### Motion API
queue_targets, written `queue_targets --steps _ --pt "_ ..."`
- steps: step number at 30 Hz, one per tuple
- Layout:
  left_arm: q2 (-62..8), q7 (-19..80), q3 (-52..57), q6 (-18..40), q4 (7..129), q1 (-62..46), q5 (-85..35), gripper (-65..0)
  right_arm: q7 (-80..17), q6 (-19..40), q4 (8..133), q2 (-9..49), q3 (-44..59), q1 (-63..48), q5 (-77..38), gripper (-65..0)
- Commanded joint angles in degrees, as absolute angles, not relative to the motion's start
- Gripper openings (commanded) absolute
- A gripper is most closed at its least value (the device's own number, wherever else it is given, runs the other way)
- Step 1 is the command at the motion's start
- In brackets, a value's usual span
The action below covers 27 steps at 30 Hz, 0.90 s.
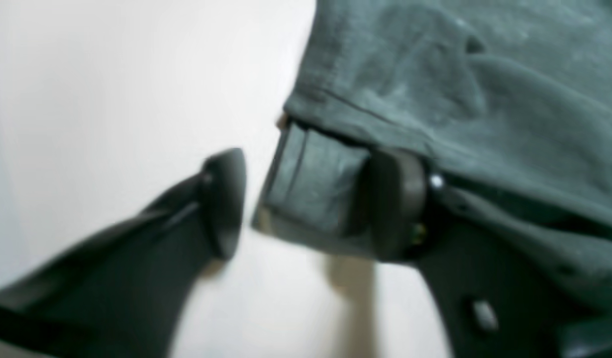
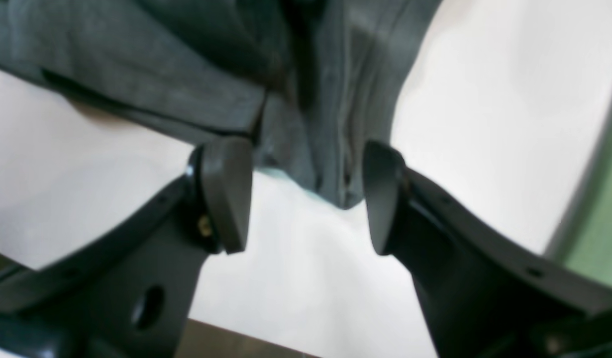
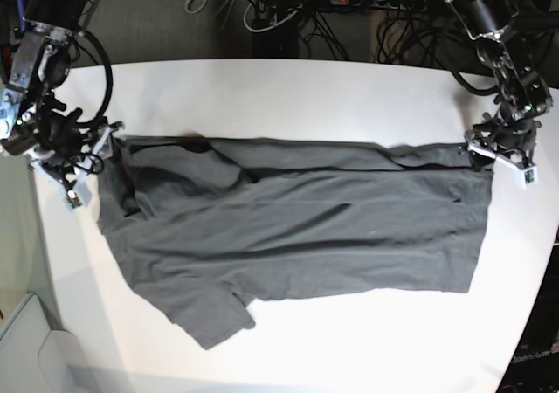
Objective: Layout the t-shirt on the table in an organized manner, then fold the t-shirt properly
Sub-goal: 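Lower the folded edge onto the shirt and open both grippers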
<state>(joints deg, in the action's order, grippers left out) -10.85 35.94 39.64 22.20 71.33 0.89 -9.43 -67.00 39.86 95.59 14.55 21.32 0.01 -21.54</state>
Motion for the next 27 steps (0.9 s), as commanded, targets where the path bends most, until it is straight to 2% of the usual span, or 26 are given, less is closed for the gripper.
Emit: queue_targets --steps 1,4,6,16,21,23,27 --pt "-11.65 36.35 39.69 22.29 71.87 1.45 -9.71 -40.3 -65.27 40.00 94.55 15.60 21.58 1.01 -21.93 -29.0" --pt "-11.65 36.35 39.69 22.29 71.87 1.45 -9.71 -53.6 -62.20 40.00 91.21 15.87 21.58 1.10 -21.93 -29.0" --pt "-11.65 36.35 39.69 22.29 71.87 1.45 -9.71 -57.4 -60.88 40.00 89.98 16.75 21.58 1.10 -21.93 -29.0" --pt "-11.74 36.44 39.69 22.29 72.57 1.54 -9.71 -57.8 -55.16 40.00 82.95 17.89 21.58 1.10 -21.93 -29.1" --pt "-12.35 36.44 39.69 22.29 72.57 1.54 -9.71 -58.0 -55.43 40.00 82.68 18.07 21.67 2.51 -22.02 -29.6" --pt "-12.44 36.44 39.96 22.29 72.66 1.54 -9.71 -60.2 -55.43 40.00 82.95 18.07 21.67 2.59 -22.02 -34.4" --pt "-13.14 36.53 40.13 22.29 72.66 1.45 -9.71 -63.7 -55.69 40.00 82.77 18.07 21.67 2.59 -22.02 -55.6"
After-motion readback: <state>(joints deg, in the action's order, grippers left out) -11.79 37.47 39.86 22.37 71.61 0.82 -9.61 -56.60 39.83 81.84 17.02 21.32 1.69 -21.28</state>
